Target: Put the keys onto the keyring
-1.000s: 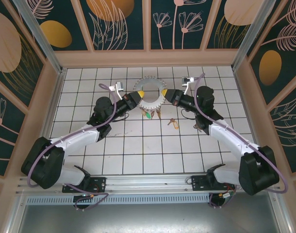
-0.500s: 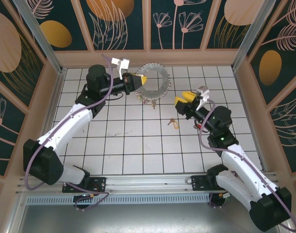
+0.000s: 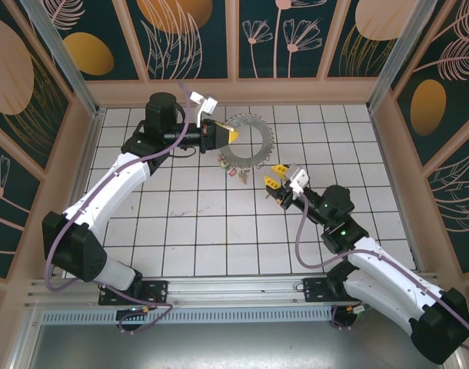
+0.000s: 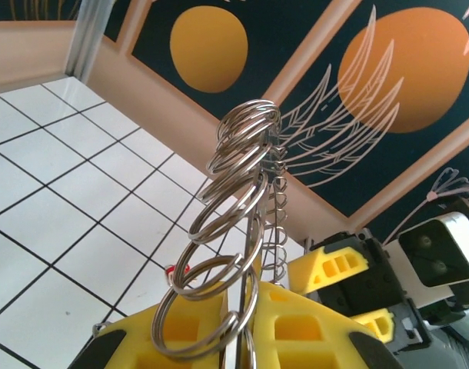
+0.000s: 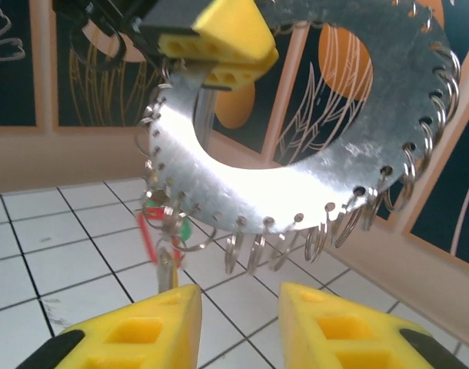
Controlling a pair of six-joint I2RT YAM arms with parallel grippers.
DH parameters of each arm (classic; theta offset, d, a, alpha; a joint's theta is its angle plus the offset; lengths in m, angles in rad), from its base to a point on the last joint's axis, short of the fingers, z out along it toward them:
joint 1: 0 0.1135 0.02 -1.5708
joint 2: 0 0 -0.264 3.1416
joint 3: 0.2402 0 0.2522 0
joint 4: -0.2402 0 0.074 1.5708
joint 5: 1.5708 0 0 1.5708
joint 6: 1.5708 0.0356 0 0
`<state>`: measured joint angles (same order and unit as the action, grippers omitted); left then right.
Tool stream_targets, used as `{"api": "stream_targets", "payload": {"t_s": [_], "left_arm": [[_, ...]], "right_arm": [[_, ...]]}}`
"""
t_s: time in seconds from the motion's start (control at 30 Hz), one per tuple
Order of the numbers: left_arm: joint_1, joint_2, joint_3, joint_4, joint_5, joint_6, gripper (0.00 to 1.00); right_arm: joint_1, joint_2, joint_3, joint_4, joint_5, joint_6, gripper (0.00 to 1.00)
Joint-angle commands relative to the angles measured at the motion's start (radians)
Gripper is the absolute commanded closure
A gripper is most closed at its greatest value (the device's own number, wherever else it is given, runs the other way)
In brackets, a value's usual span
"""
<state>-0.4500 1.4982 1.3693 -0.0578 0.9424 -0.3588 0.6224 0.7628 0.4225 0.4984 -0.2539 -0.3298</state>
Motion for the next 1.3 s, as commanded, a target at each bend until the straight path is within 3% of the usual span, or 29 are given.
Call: {"api": "stream_targets", "payload": {"t_s": [0.0,0.4,0.73,1.07,1.27], "left_arm": [[0.002,-0.003,0.035,0.004,0.074,0.056,1.0],[0.002,-0.005,0.045,-0.086,0.089,0.163,1.0],[0.002,-0.003,0.058,-0.185,0.091,0.253,1.0],[0.002,0.001,0.063,-0.201,0.089,0.268,1.0],[0.003,-0.001,0.062,-0.19,0.087,0.254,1.0]], "right_arm": [[0.013,-0.006,-0.011,0.048,0.075,-0.097,0.69],[0.014,-0.043,-0.034,0.014,0.128,-0.167,0.72],[0.014,-0.044,-0.039,0.003,0.068,-0.203,0.72],[0.045,-0.017,-0.032,-0.017,0.017,-0.214,0.81],[0.101,0.038,-0.032,0.02,0.085,-0.218,0.82]]}}
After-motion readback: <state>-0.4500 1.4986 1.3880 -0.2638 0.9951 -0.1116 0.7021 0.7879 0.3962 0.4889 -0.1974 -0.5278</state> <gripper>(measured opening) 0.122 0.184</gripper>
